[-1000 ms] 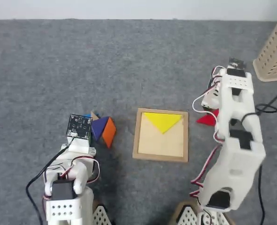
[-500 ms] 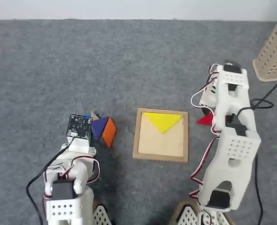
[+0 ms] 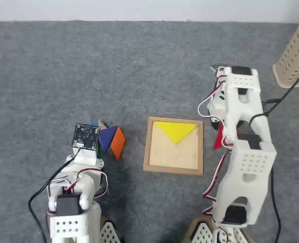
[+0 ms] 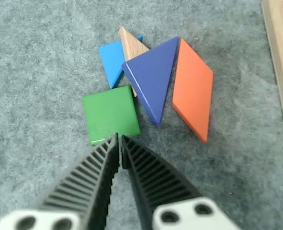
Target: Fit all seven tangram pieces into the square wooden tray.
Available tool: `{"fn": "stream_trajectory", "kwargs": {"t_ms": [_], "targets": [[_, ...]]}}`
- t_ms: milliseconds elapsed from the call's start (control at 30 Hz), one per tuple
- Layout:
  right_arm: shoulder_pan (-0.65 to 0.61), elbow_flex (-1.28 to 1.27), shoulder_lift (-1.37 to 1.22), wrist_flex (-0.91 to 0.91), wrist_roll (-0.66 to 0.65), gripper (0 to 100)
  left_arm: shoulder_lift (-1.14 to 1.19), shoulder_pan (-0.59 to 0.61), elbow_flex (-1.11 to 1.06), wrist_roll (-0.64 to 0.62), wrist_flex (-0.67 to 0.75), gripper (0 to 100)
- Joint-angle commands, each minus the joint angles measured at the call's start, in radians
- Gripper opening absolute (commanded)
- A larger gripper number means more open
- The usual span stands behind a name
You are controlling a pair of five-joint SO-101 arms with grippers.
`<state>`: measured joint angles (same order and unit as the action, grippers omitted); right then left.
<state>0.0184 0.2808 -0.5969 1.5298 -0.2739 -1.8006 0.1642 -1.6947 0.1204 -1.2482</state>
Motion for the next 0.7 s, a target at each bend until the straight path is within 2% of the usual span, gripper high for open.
{"fn": "stream_trajectory", "kwargs": {"t_ms": [0, 267, 433, 667], "targets": [[-0.041, -0.083, 0.148, -0.013, -0.077, 22.9, 0.000, 0.003, 0.008, 0.008, -0.006, 1], [-0.108, -0.451, 0.412, -0.203, -0.120, 22.8, 0.000, 0.003, 0.008, 0.008, -0.006, 1], [-0.102, -0.519, 0.484, -0.206, -0.166, 22.7, 0.000, 0.003, 0.008, 0.008, -0.006, 1], [-0.108, -0.563, 0.518, -0.228, -0.157, 20.5, 0.000, 0.003, 0.008, 0.008, -0.006, 1]]}}
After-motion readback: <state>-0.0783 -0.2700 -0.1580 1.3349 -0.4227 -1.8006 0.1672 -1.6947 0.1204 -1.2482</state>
